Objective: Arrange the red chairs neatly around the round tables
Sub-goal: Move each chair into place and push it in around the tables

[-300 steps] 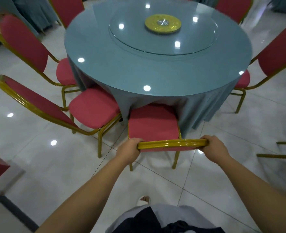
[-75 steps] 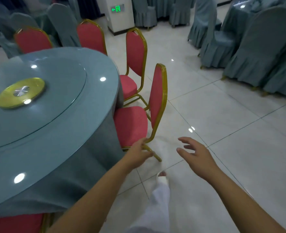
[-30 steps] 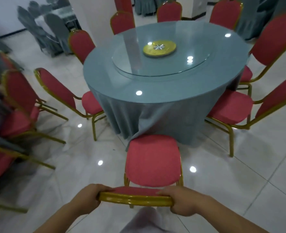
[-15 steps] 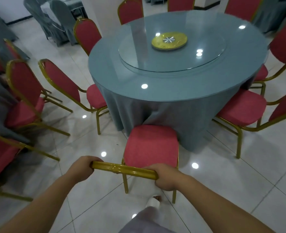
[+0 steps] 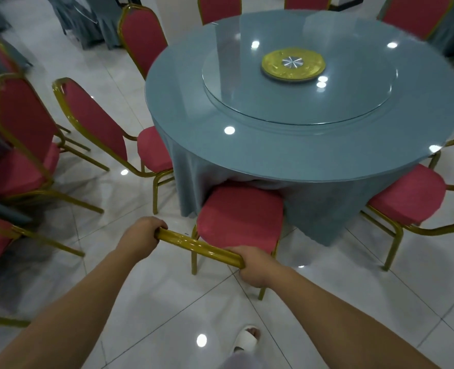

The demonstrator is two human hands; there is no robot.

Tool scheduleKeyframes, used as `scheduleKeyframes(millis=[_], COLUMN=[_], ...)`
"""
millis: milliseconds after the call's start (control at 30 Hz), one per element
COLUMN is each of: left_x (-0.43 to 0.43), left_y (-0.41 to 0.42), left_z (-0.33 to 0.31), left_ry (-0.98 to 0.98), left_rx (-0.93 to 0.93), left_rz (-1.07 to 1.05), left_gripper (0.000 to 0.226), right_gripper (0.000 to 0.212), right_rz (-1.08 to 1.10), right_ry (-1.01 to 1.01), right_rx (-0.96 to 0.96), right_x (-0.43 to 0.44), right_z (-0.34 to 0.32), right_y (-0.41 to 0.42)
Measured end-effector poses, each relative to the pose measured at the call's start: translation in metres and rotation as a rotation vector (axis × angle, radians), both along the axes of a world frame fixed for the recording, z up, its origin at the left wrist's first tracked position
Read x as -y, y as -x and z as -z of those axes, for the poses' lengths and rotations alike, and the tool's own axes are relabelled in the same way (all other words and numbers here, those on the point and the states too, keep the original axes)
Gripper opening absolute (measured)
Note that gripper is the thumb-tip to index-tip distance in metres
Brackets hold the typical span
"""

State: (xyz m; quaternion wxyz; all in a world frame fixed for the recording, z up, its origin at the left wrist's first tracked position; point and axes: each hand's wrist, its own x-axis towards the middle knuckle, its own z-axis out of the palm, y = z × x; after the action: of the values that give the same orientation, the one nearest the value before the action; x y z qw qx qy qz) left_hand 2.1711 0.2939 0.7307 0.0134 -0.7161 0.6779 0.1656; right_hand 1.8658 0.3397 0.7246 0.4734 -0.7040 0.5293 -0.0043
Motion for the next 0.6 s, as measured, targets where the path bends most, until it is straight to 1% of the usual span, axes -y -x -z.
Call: scheduleKeyframes(millis=[167,300,400,600], left_x=[0.04,0.034,0.023,0.014], left_y=[-0.001,-0.003,0.005,0.031], left_z=[-0.007,-0.001,0.012,0.023], left_ry=[0.014,0.031,0.056,0.063], left_rx=[0.003,0.028,0.046,0.054], left_rz=[-0.014,-0.027,0.009,0.035], left_gripper=[0.02,0.017,0.015,0.017], right_gripper=[0.073,0.077,0.074,0.072], right_rz=[0.033,0.033,0.041,0.095], right_ry=[0.016,0.004,0.033,0.02], right_rx=[0.007,-0.005,-0.03,-0.098], right_x=[0.033,0.023,0.015,0.006], right_z=[-0.005,-0.002,0.002,0.006], right_y=[-0.014,-0.019,0.0,0.036])
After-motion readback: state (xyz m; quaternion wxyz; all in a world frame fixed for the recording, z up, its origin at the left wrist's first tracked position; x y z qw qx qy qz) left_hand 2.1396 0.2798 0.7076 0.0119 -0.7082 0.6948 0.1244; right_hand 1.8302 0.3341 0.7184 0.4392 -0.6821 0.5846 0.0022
